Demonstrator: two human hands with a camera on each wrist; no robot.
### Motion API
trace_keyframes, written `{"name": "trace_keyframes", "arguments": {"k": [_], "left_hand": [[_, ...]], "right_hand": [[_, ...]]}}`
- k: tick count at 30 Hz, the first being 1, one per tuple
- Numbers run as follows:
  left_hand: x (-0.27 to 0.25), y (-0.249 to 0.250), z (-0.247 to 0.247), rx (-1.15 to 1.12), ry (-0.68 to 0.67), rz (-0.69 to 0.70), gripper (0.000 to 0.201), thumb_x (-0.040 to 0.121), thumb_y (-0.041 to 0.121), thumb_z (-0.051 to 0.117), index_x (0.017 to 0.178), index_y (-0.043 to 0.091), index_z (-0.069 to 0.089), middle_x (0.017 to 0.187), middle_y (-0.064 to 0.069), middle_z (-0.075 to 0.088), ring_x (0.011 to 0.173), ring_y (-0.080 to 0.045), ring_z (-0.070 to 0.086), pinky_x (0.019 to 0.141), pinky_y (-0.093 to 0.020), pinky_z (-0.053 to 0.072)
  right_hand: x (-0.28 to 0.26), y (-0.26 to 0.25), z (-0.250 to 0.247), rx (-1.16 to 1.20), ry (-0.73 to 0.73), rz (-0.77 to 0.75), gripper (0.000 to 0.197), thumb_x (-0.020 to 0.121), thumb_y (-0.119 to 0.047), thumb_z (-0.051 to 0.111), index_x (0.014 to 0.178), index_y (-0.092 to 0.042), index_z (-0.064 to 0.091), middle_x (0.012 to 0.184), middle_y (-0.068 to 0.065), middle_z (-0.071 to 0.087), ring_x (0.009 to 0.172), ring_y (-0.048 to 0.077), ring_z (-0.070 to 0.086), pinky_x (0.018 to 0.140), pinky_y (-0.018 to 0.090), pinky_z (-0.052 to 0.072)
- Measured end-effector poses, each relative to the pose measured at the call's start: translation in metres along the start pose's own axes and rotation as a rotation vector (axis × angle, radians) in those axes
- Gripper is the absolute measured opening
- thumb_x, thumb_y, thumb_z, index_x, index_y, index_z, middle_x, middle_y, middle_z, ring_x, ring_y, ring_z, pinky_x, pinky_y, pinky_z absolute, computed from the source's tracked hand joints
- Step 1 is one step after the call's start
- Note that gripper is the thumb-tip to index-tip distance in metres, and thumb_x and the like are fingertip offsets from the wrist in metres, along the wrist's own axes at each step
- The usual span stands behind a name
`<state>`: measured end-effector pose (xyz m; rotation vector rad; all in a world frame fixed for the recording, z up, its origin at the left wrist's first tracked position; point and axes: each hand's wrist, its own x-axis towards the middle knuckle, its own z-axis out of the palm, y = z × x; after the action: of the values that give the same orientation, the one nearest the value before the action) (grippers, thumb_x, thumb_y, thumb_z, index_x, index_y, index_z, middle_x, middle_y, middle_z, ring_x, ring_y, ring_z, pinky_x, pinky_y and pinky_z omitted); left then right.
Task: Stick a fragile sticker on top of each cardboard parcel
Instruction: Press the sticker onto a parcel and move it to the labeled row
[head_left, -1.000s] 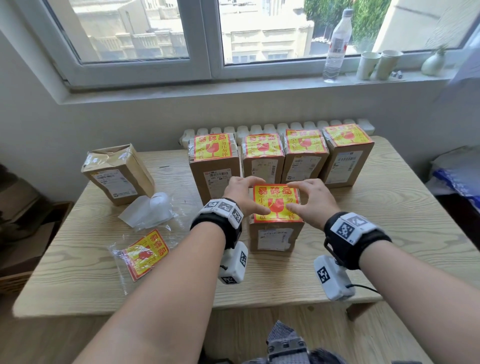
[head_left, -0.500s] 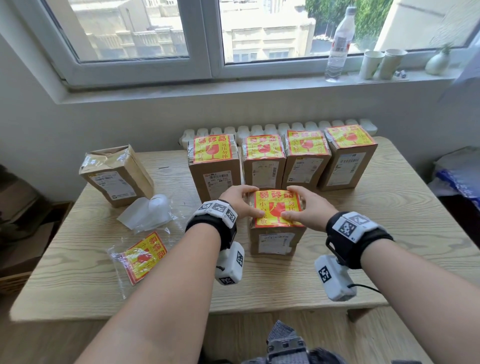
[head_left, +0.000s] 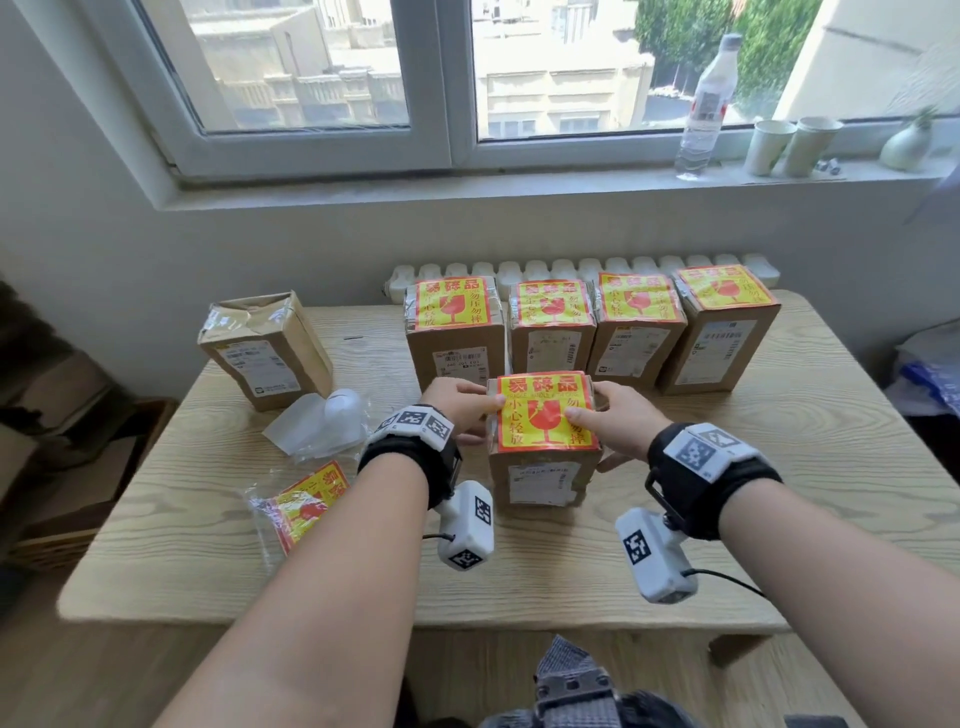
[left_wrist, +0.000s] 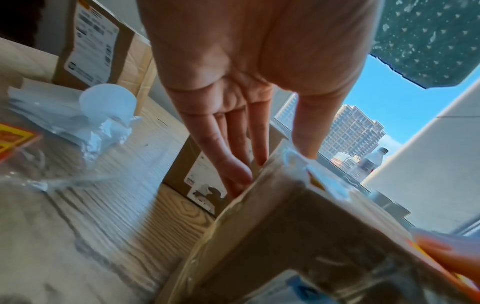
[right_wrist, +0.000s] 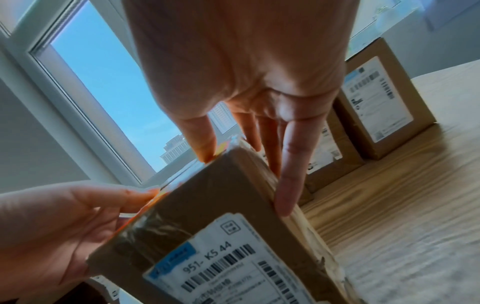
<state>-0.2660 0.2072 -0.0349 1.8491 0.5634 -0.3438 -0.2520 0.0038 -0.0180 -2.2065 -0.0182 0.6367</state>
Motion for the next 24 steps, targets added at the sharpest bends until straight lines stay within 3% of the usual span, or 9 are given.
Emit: {"name": "trace_keyframes", "arguments": {"k": [3,8,12,15,18,21,24], "left_hand": [[-0.006,-0.003,-0.027,-0.001,0.125,0.014,0.024,0.086,0.03,0.069,0.105,0.015,0.066,0.097,-0.005,0.072,0.083,-0.016,0.07,0.068,-0.031,0.059],[-0.018,-0.008,-0.087,-0.047,0.324,0.044,0.03,0.082,0.039,0.069,0.094,0.011,0.07,0.087,-0.003,0.074,0.082,-0.017,0.07,0.077,-0.035,0.059],[-0.029,-0.003,-0.141,-0.096,0.475,0.066,0.031,0.077,0.044,0.072,0.075,0.013,0.067,0.08,-0.007,0.072,0.072,-0.019,0.068,0.068,-0.033,0.058],[-0.033,0.006,-0.178,-0.09,0.572,0.088,0.039,0.069,0.051,0.074,0.063,0.014,0.064,0.073,-0.009,0.071,0.066,-0.025,0.067,0.07,-0.034,0.058],[-0.03,0.016,-0.208,-0.108,0.623,0.116,0.044,0.056,0.06,0.07,0.065,0.017,0.069,0.078,-0.002,0.075,0.08,-0.025,0.071,0.082,-0.038,0.057],[-0.023,0.025,-0.231,-0.107,0.64,0.159,0.034,0.072,0.055,0.069,0.076,0.02,0.071,0.084,0.003,0.073,0.082,-0.019,0.067,0.077,-0.027,0.051],[-0.005,0.031,-0.243,-0.141,0.596,0.187,0.026,0.074,0.046,0.074,0.087,0.023,0.072,0.088,0.005,0.072,0.085,-0.017,0.066,0.082,-0.028,0.053]], "right_hand": [[0.001,-0.026,0.012,0.025,-0.043,-0.025,0.028,0.094,-0.031,0.057,0.118,-0.017,0.054,0.109,0.005,0.064,0.094,0.026,0.067,0.071,0.046,0.061],[0.005,-0.082,0.042,0.027,-0.088,-0.108,0.024,0.094,-0.033,0.057,0.112,-0.018,0.054,0.1,0.002,0.064,0.089,0.022,0.067,0.069,0.042,0.061],[0.007,-0.133,0.065,-0.013,-0.077,-0.217,0.035,0.094,-0.039,0.055,0.12,-0.016,0.051,0.091,-0.003,0.061,0.082,0.016,0.066,0.066,0.035,0.06],[0.013,-0.17,0.08,-0.01,-0.052,-0.255,0.053,0.091,-0.045,0.057,0.133,-0.014,0.045,0.107,0.005,0.065,0.089,0.022,0.069,0.073,0.041,0.061],[0.02,-0.201,0.09,0.046,-0.03,-0.291,0.05,0.092,-0.041,0.058,0.133,-0.015,0.045,0.11,0.004,0.063,0.093,0.023,0.069,0.072,0.04,0.061],[0.03,-0.225,0.095,0.093,0.019,-0.328,0.051,0.093,-0.037,0.059,0.135,-0.014,0.042,0.11,0.003,0.06,0.096,0.024,0.067,0.071,0.037,0.061],[0.048,-0.236,0.099,0.067,0.108,-0.365,0.053,0.093,-0.035,0.059,0.137,-0.011,0.041,0.119,0.008,0.057,0.093,0.023,0.067,0.065,0.035,0.061]]}}
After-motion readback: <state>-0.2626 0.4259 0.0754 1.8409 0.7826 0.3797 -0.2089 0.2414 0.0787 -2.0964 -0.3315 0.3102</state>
